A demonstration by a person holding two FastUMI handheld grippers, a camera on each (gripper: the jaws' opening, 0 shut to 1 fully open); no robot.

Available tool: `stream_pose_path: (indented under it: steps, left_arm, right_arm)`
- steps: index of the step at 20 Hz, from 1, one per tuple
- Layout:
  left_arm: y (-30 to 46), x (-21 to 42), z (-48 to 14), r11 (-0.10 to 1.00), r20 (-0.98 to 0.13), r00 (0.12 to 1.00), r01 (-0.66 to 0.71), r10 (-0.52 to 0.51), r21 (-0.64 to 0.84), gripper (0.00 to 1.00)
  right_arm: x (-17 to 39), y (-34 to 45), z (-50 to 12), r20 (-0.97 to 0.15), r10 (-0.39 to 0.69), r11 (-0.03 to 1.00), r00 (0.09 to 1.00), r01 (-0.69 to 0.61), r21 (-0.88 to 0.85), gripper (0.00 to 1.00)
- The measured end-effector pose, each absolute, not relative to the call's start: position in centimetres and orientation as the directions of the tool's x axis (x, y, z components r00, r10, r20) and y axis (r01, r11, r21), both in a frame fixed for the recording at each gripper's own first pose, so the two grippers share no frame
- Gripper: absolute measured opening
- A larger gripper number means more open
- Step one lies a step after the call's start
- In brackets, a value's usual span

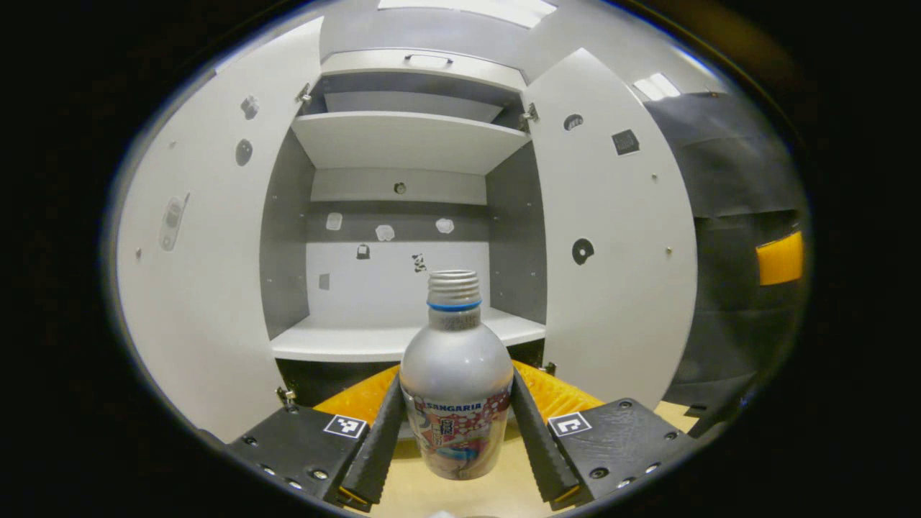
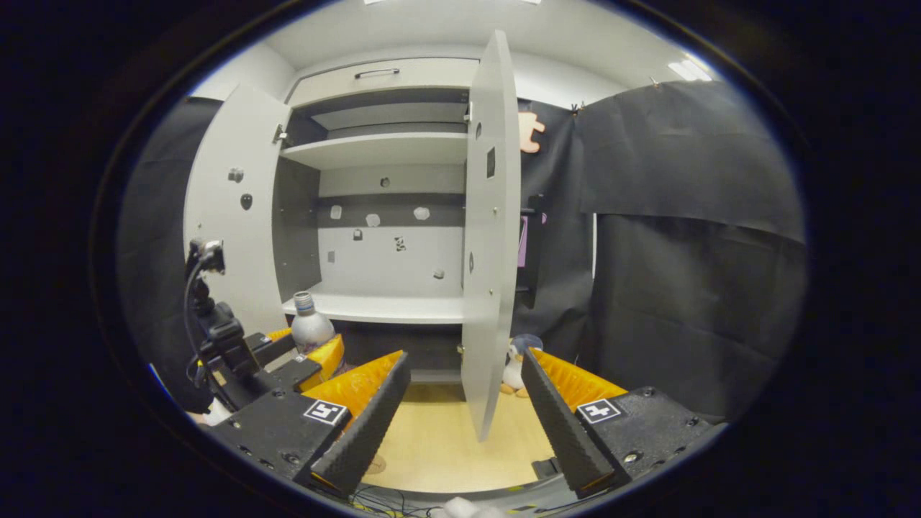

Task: Grasp the bottle in the cabinet with the left hand and place it on the coaster, then close the right door with the right hand and the left door with the left hand.

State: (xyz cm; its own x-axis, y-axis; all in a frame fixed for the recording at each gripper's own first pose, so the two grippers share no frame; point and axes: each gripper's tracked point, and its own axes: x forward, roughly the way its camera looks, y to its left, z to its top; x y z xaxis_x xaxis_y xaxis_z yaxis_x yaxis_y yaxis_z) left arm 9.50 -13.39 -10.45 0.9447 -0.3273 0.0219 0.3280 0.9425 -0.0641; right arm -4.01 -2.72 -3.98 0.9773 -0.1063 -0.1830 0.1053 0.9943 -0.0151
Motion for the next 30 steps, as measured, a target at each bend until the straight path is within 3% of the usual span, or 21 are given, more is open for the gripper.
stream_pose_path:
  steps: [1, 2, 7, 8, 9, 13, 19, 21, 30]
  left_arm:
    - [-13.8, 8.8, -11.4, 0.935, 0.016, 0.938, 0.347, -0.347, -0.074, 0.77]
    - [-14.1, 8.2, -12.2, 0.929, 0.015, 0.933, 0.361, -0.361, -0.078, 0.80]
    - [-15.3, 5.7, -17.9, 0.909, -0.020, 0.909, 0.417, -0.417, 0.007, 0.77]
    - [-15.6, 5.1, -19.2, 0.905, -0.031, 0.905, 0.426, -0.425, 0.018, 0.81]
    - [-15.8, 4.7, -20.6, 0.899, -0.049, 0.898, 0.438, -0.437, 0.019, 0.77]
    - [-16.3, 2.7, -25.0, 0.887, -0.089, 0.883, 0.462, -0.460, -0.002, 0.77]
    - [-16.8, 1.3, -29.1, 0.881, -0.059, 0.880, 0.469, -0.472, -0.057, 0.81]
    - [-16.6, 1.6, -30.2, 0.888, -0.057, 0.886, 0.458, -0.460, -0.051, 0.77]
    - [-15.9, 2.3, -34.1, 0.893, -0.056, 0.892, 0.447, -0.449, -0.049, 0.79]
  right_arm:
    - [-4.0, -3.0, -4.2, -0.188, -0.114, 0.993, 0.975, 0.113, -0.014, 1.00]
    - [-3.9, -3.2, -4.5, -0.196, -0.118, 0.993, 0.974, 0.118, -0.010, 1.00]
    - [-3.8, -4.0, -5.3, -0.228, -0.123, 0.992, 0.966, 0.125, -0.005, 1.00]
    - [-3.8, -4.1, -5.3, -0.230, -0.123, 0.992, 0.965, 0.124, -0.009, 1.00]
    - [-3.9, -4.1, -5.5, -0.231, -0.122, 0.992, 0.965, 0.123, -0.013, 1.00]
    - [-4.3, -4.3, -5.6, -0.246, -0.115, 0.993, 0.962, 0.113, -0.019, 1.00]
    - [-4.7, -4.6, -6.1, -0.284, -0.111, 0.994, 0.952, 0.099, -0.054, 1.00]
    - [-4.7, -4.3, -6.3, -0.296, -0.101, 0.994, 0.950, 0.087, -0.062, 1.00]
    - [-4.8, -3.1, -7.0, -0.334, -0.072, 0.995, 0.940, 0.043, -0.095, 1.00]
